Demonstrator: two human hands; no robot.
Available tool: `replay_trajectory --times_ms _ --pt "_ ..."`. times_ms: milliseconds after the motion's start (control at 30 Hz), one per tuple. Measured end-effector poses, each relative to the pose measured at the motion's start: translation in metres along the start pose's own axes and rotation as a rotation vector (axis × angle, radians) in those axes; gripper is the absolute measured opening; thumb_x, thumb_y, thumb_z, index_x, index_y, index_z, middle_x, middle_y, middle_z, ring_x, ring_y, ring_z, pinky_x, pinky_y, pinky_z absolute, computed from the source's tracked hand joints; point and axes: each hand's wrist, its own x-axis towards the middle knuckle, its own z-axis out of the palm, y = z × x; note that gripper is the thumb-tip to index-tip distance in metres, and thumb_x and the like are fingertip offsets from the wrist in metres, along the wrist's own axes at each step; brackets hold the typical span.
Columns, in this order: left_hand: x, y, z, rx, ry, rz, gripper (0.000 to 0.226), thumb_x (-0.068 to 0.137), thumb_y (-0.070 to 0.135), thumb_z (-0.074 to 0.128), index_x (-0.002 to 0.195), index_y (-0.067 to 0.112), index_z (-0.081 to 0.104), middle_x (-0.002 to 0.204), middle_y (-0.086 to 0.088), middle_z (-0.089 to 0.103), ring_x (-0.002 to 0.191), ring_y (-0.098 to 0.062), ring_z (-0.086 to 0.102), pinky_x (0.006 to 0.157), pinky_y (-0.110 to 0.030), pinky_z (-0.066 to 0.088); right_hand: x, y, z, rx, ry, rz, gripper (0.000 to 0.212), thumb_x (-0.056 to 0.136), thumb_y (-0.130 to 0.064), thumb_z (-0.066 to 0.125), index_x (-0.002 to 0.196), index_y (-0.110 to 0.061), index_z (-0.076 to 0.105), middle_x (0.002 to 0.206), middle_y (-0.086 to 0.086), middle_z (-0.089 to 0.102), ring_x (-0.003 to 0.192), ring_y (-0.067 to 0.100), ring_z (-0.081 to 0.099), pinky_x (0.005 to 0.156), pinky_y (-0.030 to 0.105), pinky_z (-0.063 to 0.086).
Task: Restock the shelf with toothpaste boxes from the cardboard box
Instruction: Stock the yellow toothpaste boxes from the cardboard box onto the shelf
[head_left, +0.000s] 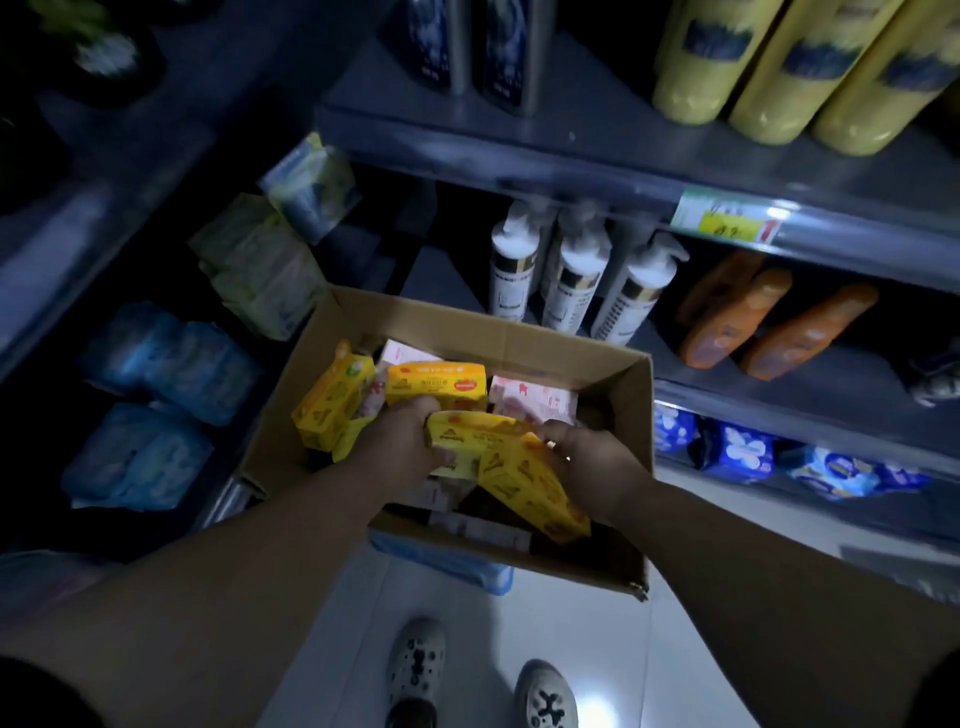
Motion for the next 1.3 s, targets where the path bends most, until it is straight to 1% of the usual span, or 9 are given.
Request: replay_trajectory --times_ms 233,333,467,600,667,800,967,1233,1300 --pt "-0.064 0.025 -0.078 -0.086 0.260 -0.077 0.052 0.082 0.027 0.073 0.127 0.017 0.051 0.120 -0.002 0.054 0.107 -0.022 0.056 0.087 -0.030 0.045 -0.028 -0.066 -0.073 0.183 0.059 -0.227 0.021 0.096 -0.018 0.054 0.091 -0.037 0.061 0.089 -0.012 0.065 0.083 0.011 0.061 0.076 0.026 0.047" --pt "-0.107 0.029 -0.111 -0.119 0.409 -0.109 0.044 0.080 0.031 0.073 0.119 0.022 0.054 0.113 0.000 0.055 0.101 -0.017 0.055 0.082 -0.029 0.045 -0.040 -0.102 -0.093 0.220 0.090 -0.330 0.030 0.095 -0.020 0.058 0.078 -0.044 0.058 0.075 -0.022 0.061 0.072 -0.002 0.055 0.074 0.025 0.046" --pt "-0.168 0.033 -0.160 -0.148 0.581 -0.170 0.034 0.082 0.027 0.073 0.109 0.025 0.052 0.110 -0.001 0.054 0.099 -0.021 0.057 0.084 -0.037 0.050 -0.064 -0.160 -0.115 0.249 0.090 -0.467 0.023 0.096 -0.016 0.057 0.091 -0.036 0.066 0.080 -0.011 0.069 0.073 0.014 0.064 0.072 0.031 0.051" --pt "-0.229 0.033 -0.195 -0.132 0.719 -0.216 0.037 0.084 0.027 0.071 0.114 0.024 0.049 0.111 0.001 0.050 0.101 -0.021 0.055 0.084 -0.038 0.049 -0.093 -0.208 -0.125 0.256 0.114 -0.569 0.021 0.098 -0.021 0.054 0.096 -0.037 0.067 0.064 -0.008 0.057 0.053 0.005 0.050 0.056 0.031 0.047" --pt "-0.267 0.034 -0.209 -0.106 0.780 -0.228 0.034 0.085 0.029 0.070 0.111 0.026 0.049 0.108 0.001 0.049 0.100 -0.020 0.054 0.084 -0.037 0.048 -0.118 -0.237 -0.129 0.245 0.118 -0.622 0.022 0.098 -0.021 0.052 0.098 -0.037 0.067 0.067 -0.007 0.059 0.055 -0.002 0.053 0.060 0.030 0.050" --pt "-0.344 0.030 -0.228 -0.123 0.893 -0.242 0.035 0.082 0.030 0.072 0.110 0.025 0.052 0.109 0.001 0.052 0.096 -0.019 0.056 0.085 -0.039 0.049 -0.174 -0.289 -0.131 0.220 0.131 -0.727 0.022 0.097 -0.023 0.055 0.098 -0.042 0.067 0.074 -0.003 0.067 0.065 0.016 0.060 0.068 0.038 0.055" --pt "-0.468 0.010 -0.232 -0.152 1.025 -0.275 0.030 0.084 0.025 0.071 0.105 0.027 0.050 0.104 0.004 0.055 0.088 -0.018 0.061 0.079 -0.041 0.053 -0.263 -0.352 -0.099 0.155 0.129 -0.884 0.029 0.097 -0.022 0.055 0.087 -0.049 0.060 0.079 -0.008 0.067 0.071 0.013 0.061 0.071 0.034 0.051" --pt "-0.713 -0.040 -0.210 -0.177 1.245 -0.411 0.031 0.085 0.030 0.070 0.105 0.033 0.047 0.102 0.006 0.065 0.093 -0.018 0.062 0.091 -0.043 0.049 -0.439 -0.461 -0.005 0.105 -0.016 -1.146 0.028 0.100 -0.024 0.050 0.120 -0.040 0.062 0.101 -0.012 0.067 0.096 0.012 0.061 0.079 0.027 0.043" --pt "-0.770 -0.049 -0.201 -0.158 1.307 -0.459 0.032 0.084 0.028 0.071 0.102 0.033 0.046 0.100 0.006 0.065 0.091 -0.018 0.062 0.084 -0.039 0.051 -0.481 -0.484 0.019 0.120 -0.051 -1.214 0.028 0.100 -0.024 0.050 0.121 -0.040 0.061 0.101 -0.012 0.065 0.096 0.012 0.060 0.077 0.025 0.041"
